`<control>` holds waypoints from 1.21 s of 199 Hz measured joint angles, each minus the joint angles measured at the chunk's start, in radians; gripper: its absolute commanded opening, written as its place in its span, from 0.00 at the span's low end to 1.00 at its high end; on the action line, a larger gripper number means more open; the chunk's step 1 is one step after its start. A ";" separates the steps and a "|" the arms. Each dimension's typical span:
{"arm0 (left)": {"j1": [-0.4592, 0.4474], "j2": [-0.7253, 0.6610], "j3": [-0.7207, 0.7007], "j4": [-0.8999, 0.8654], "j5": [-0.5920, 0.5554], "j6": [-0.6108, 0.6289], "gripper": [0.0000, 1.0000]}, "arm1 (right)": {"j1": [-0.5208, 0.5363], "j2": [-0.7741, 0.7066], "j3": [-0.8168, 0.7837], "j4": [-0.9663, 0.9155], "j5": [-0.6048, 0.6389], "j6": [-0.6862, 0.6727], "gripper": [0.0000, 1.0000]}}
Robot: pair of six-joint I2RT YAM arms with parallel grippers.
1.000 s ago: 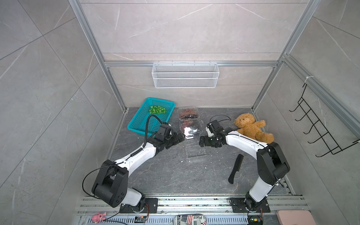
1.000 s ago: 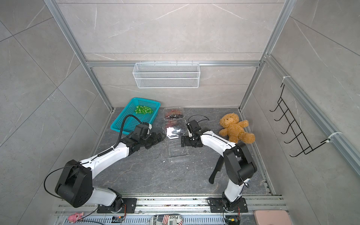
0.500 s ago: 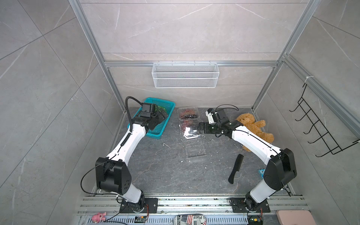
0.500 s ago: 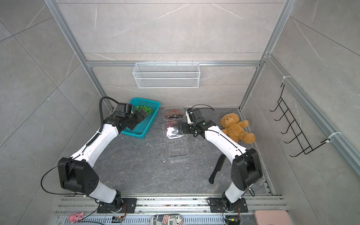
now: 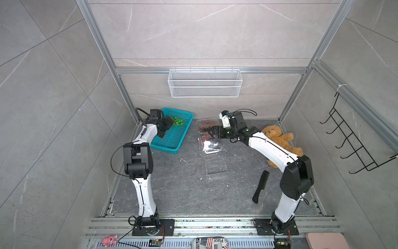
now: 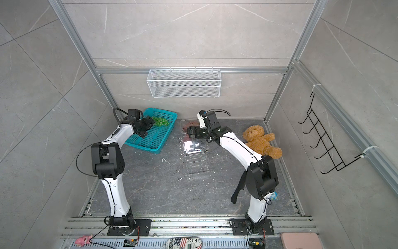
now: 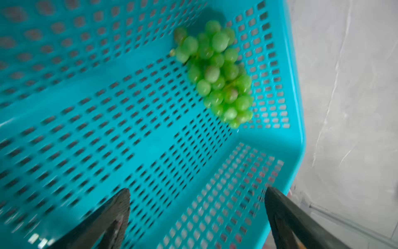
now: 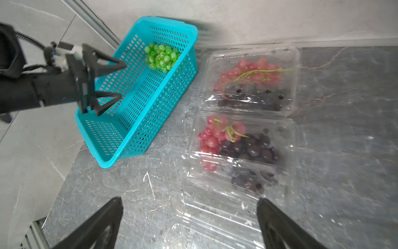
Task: Pack grapes into containers
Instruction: Pick up the grape from the basket.
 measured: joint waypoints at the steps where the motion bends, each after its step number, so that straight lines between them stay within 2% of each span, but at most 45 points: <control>1: 0.000 0.003 0.003 0.001 0.001 -0.002 1.00 | 0.000 0.001 0.001 0.001 0.000 0.000 0.99; 62: 0.000 0.246 0.234 0.077 0.021 -0.100 0.91 | 0.010 0.076 0.050 0.031 -0.021 -0.011 0.99; 86: 0.000 0.315 0.288 0.086 0.020 -0.130 0.89 | 0.010 0.086 0.050 0.041 -0.032 -0.011 0.99; 132: 0.000 0.398 0.362 0.137 0.020 -0.182 0.77 | 0.010 0.087 0.049 0.061 -0.033 -0.011 0.99; 219: -0.004 0.431 0.379 0.213 0.019 -0.234 0.34 | 0.010 0.087 0.024 0.076 -0.033 -0.011 0.99; 241: -0.006 0.431 0.365 0.238 0.020 -0.234 0.31 | 0.010 0.087 0.016 0.076 -0.033 -0.011 0.99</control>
